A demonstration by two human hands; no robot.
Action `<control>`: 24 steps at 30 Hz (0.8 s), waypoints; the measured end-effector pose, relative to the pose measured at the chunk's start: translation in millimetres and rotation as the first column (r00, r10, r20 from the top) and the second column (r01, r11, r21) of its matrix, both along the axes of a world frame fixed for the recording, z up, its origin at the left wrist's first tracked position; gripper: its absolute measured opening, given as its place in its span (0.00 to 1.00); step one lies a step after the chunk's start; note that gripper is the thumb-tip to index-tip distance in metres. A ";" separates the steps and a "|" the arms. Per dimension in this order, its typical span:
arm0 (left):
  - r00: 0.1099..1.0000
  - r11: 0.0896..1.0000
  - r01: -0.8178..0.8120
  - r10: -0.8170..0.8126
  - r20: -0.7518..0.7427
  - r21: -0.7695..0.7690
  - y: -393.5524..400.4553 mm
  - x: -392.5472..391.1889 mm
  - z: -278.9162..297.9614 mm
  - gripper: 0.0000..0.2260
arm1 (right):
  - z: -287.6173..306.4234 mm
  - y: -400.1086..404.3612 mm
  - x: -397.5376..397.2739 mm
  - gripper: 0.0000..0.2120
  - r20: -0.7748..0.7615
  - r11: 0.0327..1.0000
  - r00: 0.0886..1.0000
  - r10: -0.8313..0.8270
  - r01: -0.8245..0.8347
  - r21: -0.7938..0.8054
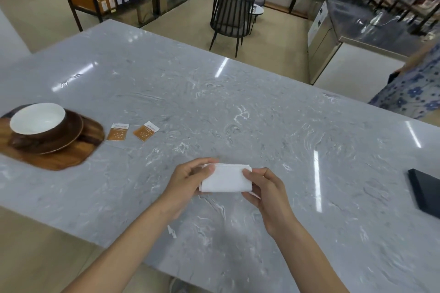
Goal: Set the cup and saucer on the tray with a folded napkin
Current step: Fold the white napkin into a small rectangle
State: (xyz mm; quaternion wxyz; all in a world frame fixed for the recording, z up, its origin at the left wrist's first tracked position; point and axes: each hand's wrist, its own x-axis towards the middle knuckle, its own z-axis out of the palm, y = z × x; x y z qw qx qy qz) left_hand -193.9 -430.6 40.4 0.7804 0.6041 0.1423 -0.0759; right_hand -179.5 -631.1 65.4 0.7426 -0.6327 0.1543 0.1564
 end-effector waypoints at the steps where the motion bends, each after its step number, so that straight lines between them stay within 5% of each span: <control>1: 1.000 1.000 -0.006 0.006 0.000 0.004 2.3 -5.5 -0.3 0.07 | -0.3 1.7 -5.3 0.10 0.006 1.000 1.000 0.012 -0.012 -0.003; 11: 0.996 0.998 -0.065 0.065 0.068 -0.008 47.1 -85.9 1.1 0.13 | -0.1 42.7 -76.1 0.08 0.088 1.000 0.996 -0.011 0.010 0.014; 24: 0.974 0.971 -0.215 0.206 0.093 0.101 132.6 -247.1 -7.8 0.15 | -2.8 132.3 -216.3 0.09 0.194 0.984 0.965 0.174 -0.176 -0.006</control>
